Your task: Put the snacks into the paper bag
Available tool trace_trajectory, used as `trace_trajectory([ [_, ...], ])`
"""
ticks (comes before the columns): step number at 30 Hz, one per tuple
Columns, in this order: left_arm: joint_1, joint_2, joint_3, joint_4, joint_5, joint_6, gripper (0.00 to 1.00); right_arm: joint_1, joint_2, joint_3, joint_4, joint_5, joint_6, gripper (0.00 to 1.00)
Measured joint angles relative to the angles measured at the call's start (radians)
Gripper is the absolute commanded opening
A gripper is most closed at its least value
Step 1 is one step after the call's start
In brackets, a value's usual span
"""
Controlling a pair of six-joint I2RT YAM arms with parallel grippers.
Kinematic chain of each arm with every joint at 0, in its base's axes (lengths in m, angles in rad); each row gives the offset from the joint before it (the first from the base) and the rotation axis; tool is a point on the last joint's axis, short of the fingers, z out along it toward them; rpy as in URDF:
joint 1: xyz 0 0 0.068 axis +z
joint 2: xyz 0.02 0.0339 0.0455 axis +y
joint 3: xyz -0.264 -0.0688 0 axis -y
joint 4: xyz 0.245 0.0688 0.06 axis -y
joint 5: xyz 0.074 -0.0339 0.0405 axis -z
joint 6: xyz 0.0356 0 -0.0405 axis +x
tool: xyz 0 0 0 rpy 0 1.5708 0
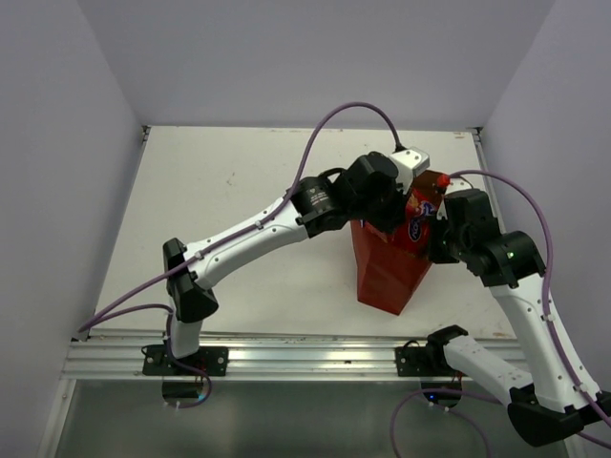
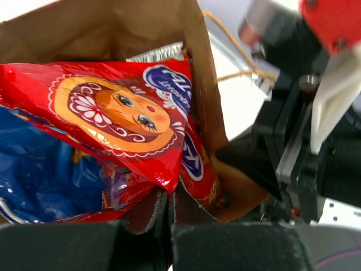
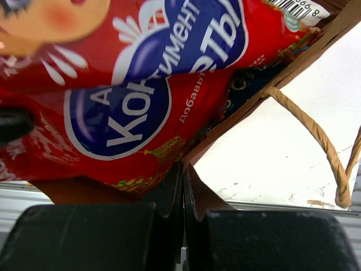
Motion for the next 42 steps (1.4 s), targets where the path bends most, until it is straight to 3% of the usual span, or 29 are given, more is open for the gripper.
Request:
trace_trajectory([
  [4,-0.014,0.003,-0.010,-0.030,0.007,0.035,0.00,0.000,0.000,0.000,-0.004,0.000,0.001,0.00],
  [7,-0.017,0.003,-0.043,-0.009,-0.004,0.053,0.44,0.000,0.000,0.000,-0.005,0.002,0.002,0.00],
  [8,-0.019,0.003,-0.050,-0.008,-0.011,0.057,0.74,0.000,0.000,0.000,-0.005,0.003,0.002,0.00],
  [10,-0.023,0.005,-0.051,0.000,-0.029,0.068,0.99,0.000,0.000,0.000,-0.005,0.008,0.003,0.00],
  [17,-0.030,-0.008,0.082,0.087,-0.241,0.084,1.00,0.000,0.000,0.003,-0.016,0.015,0.011,0.00],
  [21,0.002,-0.156,-0.067,0.171,-0.350,0.085,0.99,0.000,0.000,0.003,-0.019,0.020,0.011,0.00],
  [24,0.115,-0.224,-0.144,0.169,-0.316,0.045,0.94,0.000,0.000,0.003,-0.019,0.020,0.011,0.00],
  [29,0.322,-0.196,-0.293,0.181,-0.261,-0.005,0.91,0.000,0.000,0.003,-0.019,0.020,0.011,0.00],
  [34,0.312,-0.124,-0.370,0.179,-0.182,-0.036,0.89,0.000,0.000,0.003,-0.019,0.021,0.011,0.00],
  [42,0.303,-0.151,-0.413,0.222,-0.122,-0.081,0.89,0.000,0.000,0.003,-0.021,0.026,0.011,0.00],
])
